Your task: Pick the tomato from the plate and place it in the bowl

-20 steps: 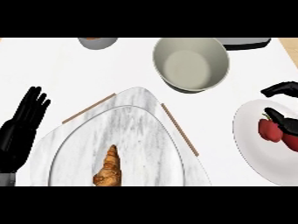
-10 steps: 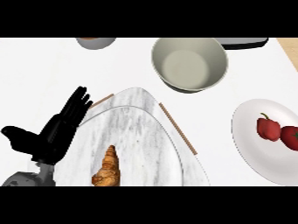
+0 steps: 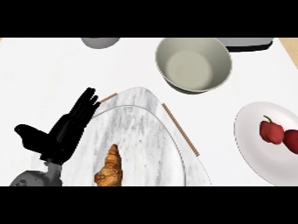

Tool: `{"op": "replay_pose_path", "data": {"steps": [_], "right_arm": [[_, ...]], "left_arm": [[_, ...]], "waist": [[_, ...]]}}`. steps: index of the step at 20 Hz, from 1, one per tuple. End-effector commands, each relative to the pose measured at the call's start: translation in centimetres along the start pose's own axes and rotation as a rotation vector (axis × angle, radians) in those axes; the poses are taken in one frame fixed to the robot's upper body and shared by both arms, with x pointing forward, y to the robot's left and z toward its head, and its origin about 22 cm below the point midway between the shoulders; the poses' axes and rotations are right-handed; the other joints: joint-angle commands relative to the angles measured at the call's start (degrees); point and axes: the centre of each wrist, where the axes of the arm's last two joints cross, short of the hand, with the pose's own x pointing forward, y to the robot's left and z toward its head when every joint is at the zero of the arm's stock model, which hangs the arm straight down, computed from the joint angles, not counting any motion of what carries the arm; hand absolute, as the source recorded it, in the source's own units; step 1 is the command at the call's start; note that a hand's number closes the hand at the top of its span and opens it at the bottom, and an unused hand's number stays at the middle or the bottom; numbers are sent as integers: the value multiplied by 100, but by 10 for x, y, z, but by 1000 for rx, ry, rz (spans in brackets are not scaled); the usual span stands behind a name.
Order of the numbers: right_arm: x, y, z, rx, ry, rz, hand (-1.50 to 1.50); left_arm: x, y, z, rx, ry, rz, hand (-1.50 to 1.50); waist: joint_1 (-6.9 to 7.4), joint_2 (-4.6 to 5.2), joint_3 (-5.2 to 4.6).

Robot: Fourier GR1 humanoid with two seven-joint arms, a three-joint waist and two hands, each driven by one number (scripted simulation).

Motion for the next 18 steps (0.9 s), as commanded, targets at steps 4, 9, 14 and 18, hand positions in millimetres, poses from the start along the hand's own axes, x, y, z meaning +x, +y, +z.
{"op": "replay_pose_path", "data": {"steps": [4, 9, 14, 18], "right_arm": [[55, -7, -14, 210, 193, 148, -150], [64, -3, -29, 277, 321, 118, -150], [55, 23, -31, 323, 425, 155, -150], [59, 35, -64, 385, 475, 192, -150]], "left_arm": [[-7, 10, -9, -9, -9, -9, 0], [7, -18, -17, -35, 8, 3, 0], [13, -10, -9, -35, -5, -5, 0], [4, -12, -16, -54, -5, 1, 0]], "waist": [[71, 26, -5], [224, 36, 14], [225, 31, 19], [309, 54, 19]]}}
